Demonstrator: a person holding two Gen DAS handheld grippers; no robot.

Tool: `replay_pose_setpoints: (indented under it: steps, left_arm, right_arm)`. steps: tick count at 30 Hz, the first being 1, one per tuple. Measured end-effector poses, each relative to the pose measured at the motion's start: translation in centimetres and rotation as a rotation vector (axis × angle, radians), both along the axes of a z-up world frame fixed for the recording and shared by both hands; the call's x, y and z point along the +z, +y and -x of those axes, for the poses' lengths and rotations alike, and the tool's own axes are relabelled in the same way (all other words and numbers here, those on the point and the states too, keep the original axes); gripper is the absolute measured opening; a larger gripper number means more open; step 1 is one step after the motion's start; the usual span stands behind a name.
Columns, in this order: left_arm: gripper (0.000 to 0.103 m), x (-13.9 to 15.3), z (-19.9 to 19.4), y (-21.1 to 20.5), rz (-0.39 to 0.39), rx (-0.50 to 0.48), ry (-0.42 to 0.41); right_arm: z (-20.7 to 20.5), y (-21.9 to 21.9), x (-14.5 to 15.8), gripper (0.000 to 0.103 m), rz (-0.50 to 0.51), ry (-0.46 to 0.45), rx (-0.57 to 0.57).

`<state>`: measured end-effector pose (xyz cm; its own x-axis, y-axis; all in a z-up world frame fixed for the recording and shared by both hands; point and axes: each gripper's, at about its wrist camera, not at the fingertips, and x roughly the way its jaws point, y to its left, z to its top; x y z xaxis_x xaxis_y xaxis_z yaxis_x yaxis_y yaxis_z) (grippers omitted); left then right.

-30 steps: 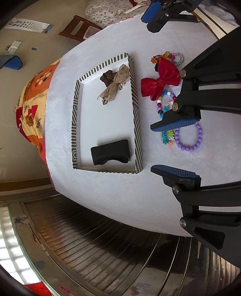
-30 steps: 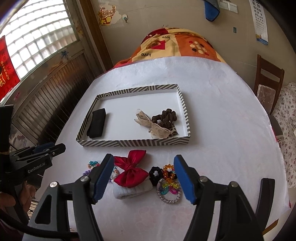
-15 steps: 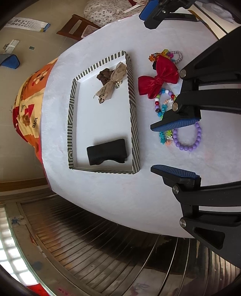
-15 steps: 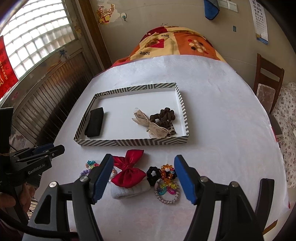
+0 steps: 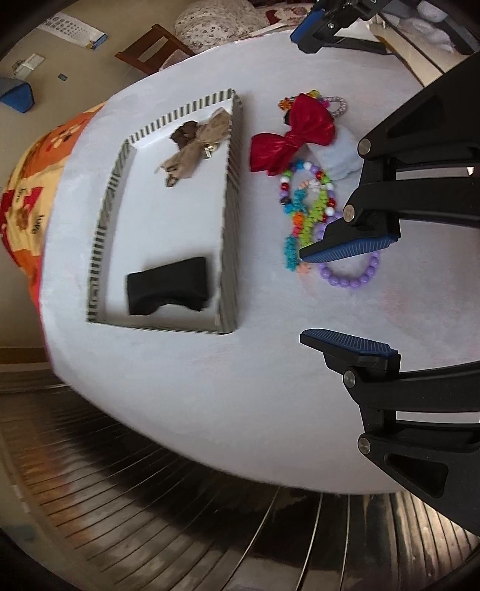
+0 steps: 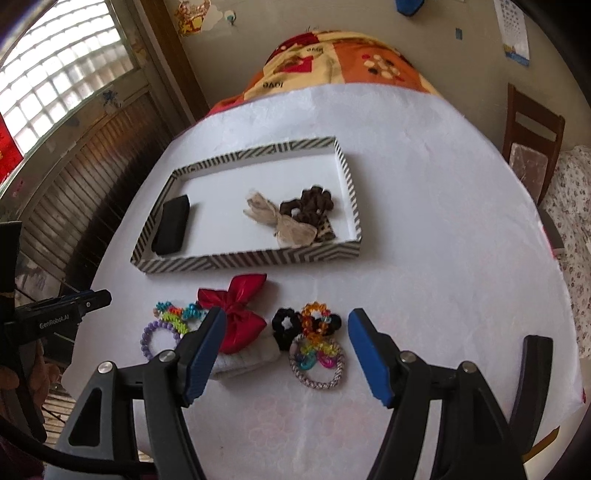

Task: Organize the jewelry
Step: 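Grasp the purple bead bracelet with the left gripper while the right gripper grasps the red bow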

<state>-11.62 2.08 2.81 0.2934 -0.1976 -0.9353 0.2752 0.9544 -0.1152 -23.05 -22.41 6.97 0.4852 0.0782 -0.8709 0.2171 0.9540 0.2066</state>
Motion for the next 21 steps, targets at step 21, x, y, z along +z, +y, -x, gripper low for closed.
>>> replay_pose_setpoints:
  steps: [21]
  left_arm:
    - [0.016,-6.5,1.4,-1.2,-0.056,-0.083,0.198]
  right_arm:
    - [-6.5,4.6,-6.8,0.072,-0.057,0.168,0.211]
